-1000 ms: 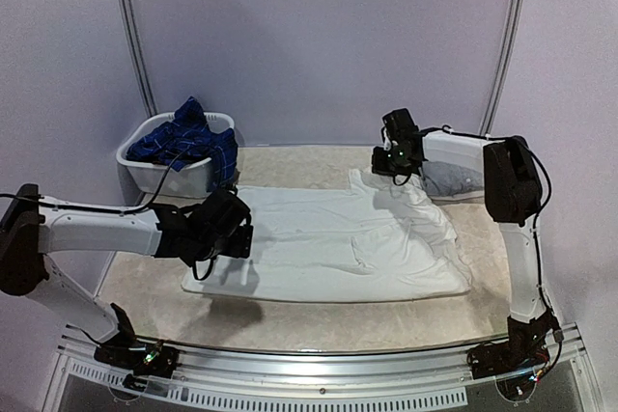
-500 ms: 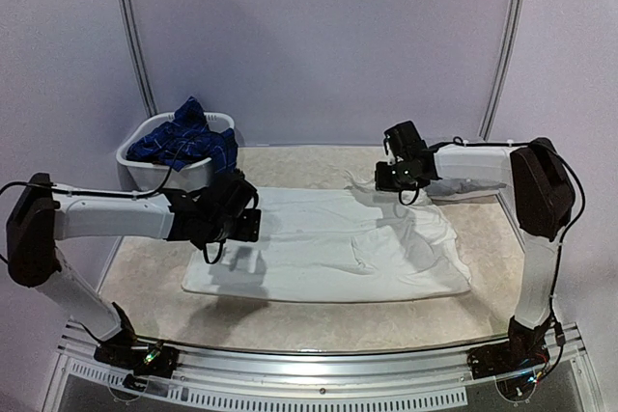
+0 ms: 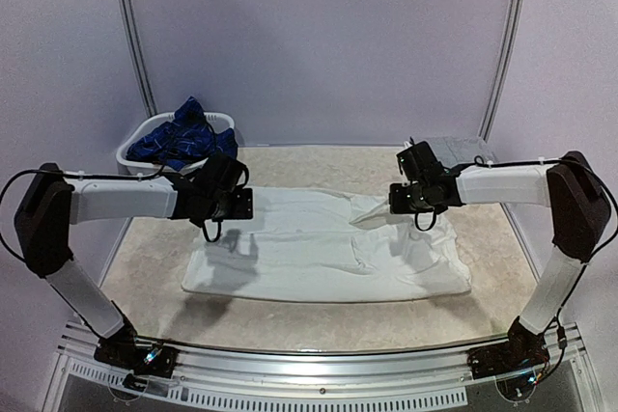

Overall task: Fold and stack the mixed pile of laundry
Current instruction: Fold the 1/3-folded T-shirt at the center of the board.

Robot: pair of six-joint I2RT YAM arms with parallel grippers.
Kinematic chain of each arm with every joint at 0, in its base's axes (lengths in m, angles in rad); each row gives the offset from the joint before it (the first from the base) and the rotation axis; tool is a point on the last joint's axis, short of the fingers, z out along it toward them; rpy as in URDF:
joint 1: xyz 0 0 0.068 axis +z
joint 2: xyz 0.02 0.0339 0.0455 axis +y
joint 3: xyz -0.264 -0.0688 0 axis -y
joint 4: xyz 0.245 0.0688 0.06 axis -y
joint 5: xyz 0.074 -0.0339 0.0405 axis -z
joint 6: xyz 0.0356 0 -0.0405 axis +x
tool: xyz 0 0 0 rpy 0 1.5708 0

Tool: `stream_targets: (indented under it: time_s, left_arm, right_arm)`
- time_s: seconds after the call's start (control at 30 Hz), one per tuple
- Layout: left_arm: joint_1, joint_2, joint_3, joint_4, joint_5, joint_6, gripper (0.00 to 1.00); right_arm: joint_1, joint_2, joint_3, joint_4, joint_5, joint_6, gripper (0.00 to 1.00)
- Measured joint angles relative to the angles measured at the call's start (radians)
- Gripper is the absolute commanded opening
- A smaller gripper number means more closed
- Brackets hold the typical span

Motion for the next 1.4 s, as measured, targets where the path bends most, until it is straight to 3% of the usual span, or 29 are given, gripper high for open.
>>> stream_targets:
  time_s: [0.4,0.73,1.03,1.23,1.4]
  left_arm:
    - [0.086,0.062,0.071,0.042,0.033,-0.003,0.81]
    - [0.108,0.091,0.079,0.069,0.039,-0.004,0.8]
    - [0.133,0.136,0.077,0.122,0.034,-0.061,0.8]
    - [0.181,0.175,0.051,0.209,0.063,-0.142,0.71]
    - [0.236,0.229,0.029,0.311,0.137,-0.216,0.61]
  right_arm:
    - [0.033,-0.24,-0.068,-0.02,0.04,0.037,0.01]
    - [0.046,-0.391,-0.278,-0.048,0.029,0.127,0.01]
    - [0.072,-0.42,-0.351,-0.044,0.008,0.18,0.01]
    - [0.072,-0.438,-0.364,-0.058,0.02,0.184,0.0]
    - [0.072,-0.546,-0.382,-0.095,0.062,0.182,0.0]
